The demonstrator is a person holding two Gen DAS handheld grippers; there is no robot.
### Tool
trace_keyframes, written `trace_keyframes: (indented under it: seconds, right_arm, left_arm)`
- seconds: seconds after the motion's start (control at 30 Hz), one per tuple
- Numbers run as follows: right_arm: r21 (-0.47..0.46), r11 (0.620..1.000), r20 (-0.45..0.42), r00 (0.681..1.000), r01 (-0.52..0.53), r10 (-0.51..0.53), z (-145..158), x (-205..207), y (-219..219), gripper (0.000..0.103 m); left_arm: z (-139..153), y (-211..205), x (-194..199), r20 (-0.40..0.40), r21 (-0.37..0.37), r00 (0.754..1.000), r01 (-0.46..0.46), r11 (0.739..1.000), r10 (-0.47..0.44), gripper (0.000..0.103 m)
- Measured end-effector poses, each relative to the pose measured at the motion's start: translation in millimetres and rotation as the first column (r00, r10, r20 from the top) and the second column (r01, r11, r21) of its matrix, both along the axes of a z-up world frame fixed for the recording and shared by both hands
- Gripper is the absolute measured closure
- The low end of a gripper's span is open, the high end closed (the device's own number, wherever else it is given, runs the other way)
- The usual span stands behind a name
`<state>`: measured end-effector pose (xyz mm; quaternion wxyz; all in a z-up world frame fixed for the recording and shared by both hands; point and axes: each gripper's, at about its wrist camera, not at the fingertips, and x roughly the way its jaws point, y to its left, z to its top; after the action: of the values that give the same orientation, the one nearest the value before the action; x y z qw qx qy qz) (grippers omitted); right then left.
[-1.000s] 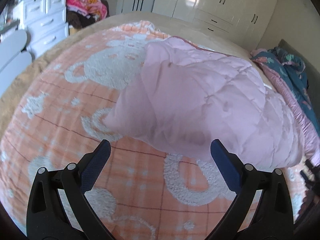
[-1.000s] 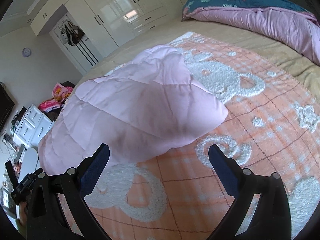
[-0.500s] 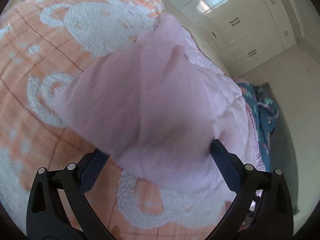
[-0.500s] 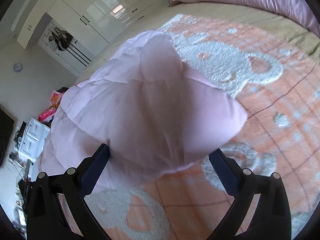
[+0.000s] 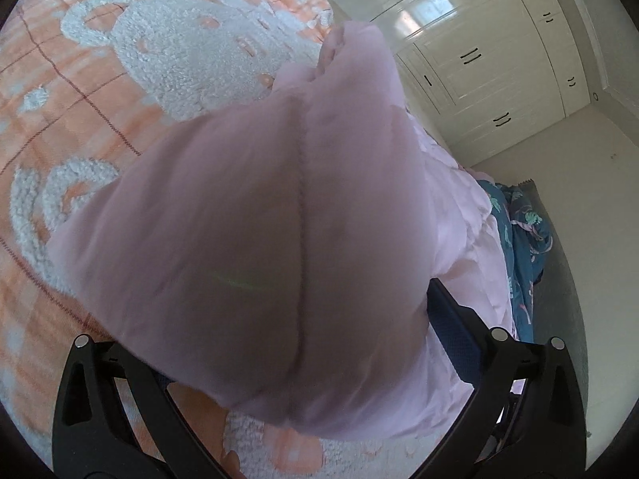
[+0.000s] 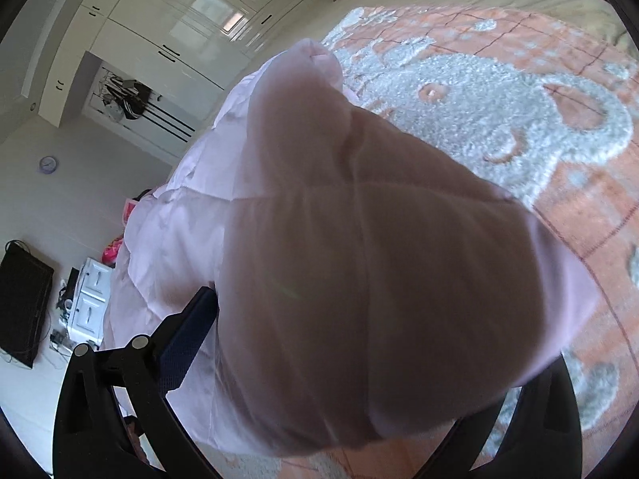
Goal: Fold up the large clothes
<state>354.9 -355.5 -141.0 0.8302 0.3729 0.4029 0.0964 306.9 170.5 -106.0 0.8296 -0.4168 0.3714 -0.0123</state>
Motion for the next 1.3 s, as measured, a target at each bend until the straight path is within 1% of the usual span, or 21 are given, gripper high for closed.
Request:
trace_keyframes:
  seconds: [0.13, 0.17, 0.23, 0.27, 0.3, 0.33, 0.37, 0.4, 0.43, 0.47, 0.5, 0.6, 0.73, 0.77, 0.87, 1.0, 1.07, 1.23, 1.3]
  right_arm:
    - [0.006, 1.000, 0.014, 1.000, -0.016, 0.016, -1, 4, 1, 0.004]
    - [0.006, 1.000, 0.019, 1.000, -0.024, 0.023, -1, 4, 2, 0.006]
    - [0.012, 0.999, 0.032, 0.999, -0.042, 0.042, 0, 5, 2, 0.016]
    - [0.022, 0.998, 0.043, 0.998, -0.056, 0.055, 0, 5, 3, 0.025]
    - [0.035, 0.997, 0.060, 0.996, -0.069, 0.067, 2, 5, 3, 0.037]
    - [0.029, 0.997, 0.071, 0.995, -0.073, 0.071, 4, 4, 4, 0.040]
    - [0.006, 0.997, 0.086, 0.993, -0.080, 0.079, 8, 3, 6, 0.045]
    - [-0.008, 0.997, 0.105, 0.991, -0.083, 0.084, 12, 1, 8, 0.051]
    - [-0.019, 0.996, 0.120, 0.989, -0.086, 0.088, 15, 0, 9, 0.054]
    - [-0.040, 0.995, 0.143, 0.985, -0.089, 0.094, 19, -3, 12, 0.059]
    - [-0.052, 0.995, 0.156, 0.983, -0.091, 0.098, 22, -4, 13, 0.062]
    - [-0.107, 0.989, 0.198, 0.973, -0.097, 0.117, 36, -12, 21, 0.067]
    - [-0.172, 0.979, 0.232, 0.961, -0.110, 0.149, 51, -15, 27, 0.070]
    - [-0.186, 0.976, 0.243, 0.957, -0.112, 0.156, 56, -18, 29, 0.071]
    - [-0.267, 0.956, 0.291, 0.935, -0.122, 0.200, 75, -31, 42, 0.072]
    - [-0.383, 0.913, 0.345, 0.896, -0.140, 0.281, 101, -54, 62, 0.073]
    - [-0.410, 0.901, 0.354, 0.886, -0.141, 0.300, 107, -66, 69, 0.074]
    - [-0.433, 0.889, 0.350, 0.881, -0.149, 0.318, 116, -94, 69, 0.074]
    - [-0.419, 0.896, 0.355, 0.882, -0.146, 0.309, 116, -107, 65, 0.074]
  left_arm:
    - [-2, 2, 4, 0.007, -0.001, 1.000, 0.002, 1.000, -0.002, 0.008]
    - [-3, 2, 4, 0.011, -0.003, 1.000, 0.004, 1.000, -0.004, 0.008]
    - [-3, 3, 5, 0.014, -0.002, 1.000, 0.007, 1.000, -0.007, 0.009]
    - [-2, 3, 4, 0.020, 0.002, 1.000, 0.011, 1.000, -0.011, 0.014]
    - [-1, 2, 4, 0.025, 0.006, 1.000, 0.015, 1.000, -0.015, 0.024]
    - [1, 1, 4, 0.029, 0.014, 0.999, 0.020, 1.000, -0.021, 0.028]
    - [4, -1, 3, 0.034, 0.028, 0.999, 0.024, 0.999, -0.025, 0.036]
    - [9, -4, 4, 0.036, 0.058, 0.999, 0.030, 0.998, -0.032, 0.043]
    - [13, -7, 5, 0.033, 0.089, 0.999, 0.035, 0.995, -0.038, 0.046]
    - [19, -11, 4, 0.030, 0.126, 0.999, 0.041, 0.991, -0.045, 0.051]
    - [22, -13, 4, 0.031, 0.144, 0.998, 0.042, 0.989, -0.047, 0.057]
    - [33, -20, 1, 0.038, 0.213, 0.998, 0.049, 0.976, -0.058, 0.067]
    - [50, -27, -4, 0.063, 0.284, 0.996, 0.049, 0.958, -0.070, 0.071]
    - [57, -31, -6, 0.076, 0.312, 0.994, 0.050, 0.949, -0.077, 0.072]
    - [72, -37, -9, 0.107, 0.358, 0.990, 0.050, 0.932, -0.094, 0.074]
    - [90, -42, -21, 0.138, 0.387, 0.985, 0.045, 0.921, -0.106, 0.075]
    - [96, -42, -28, 0.146, 0.393, 0.983, 0.042, 0.918, -0.108, 0.075]
    - [102, -47, -48, 0.148, 0.413, 0.981, 0.058, 0.909, -0.130, 0.075]
    - [103, -50, -61, 0.146, 0.425, 0.979, 0.071, 0.903, -0.146, 0.075]
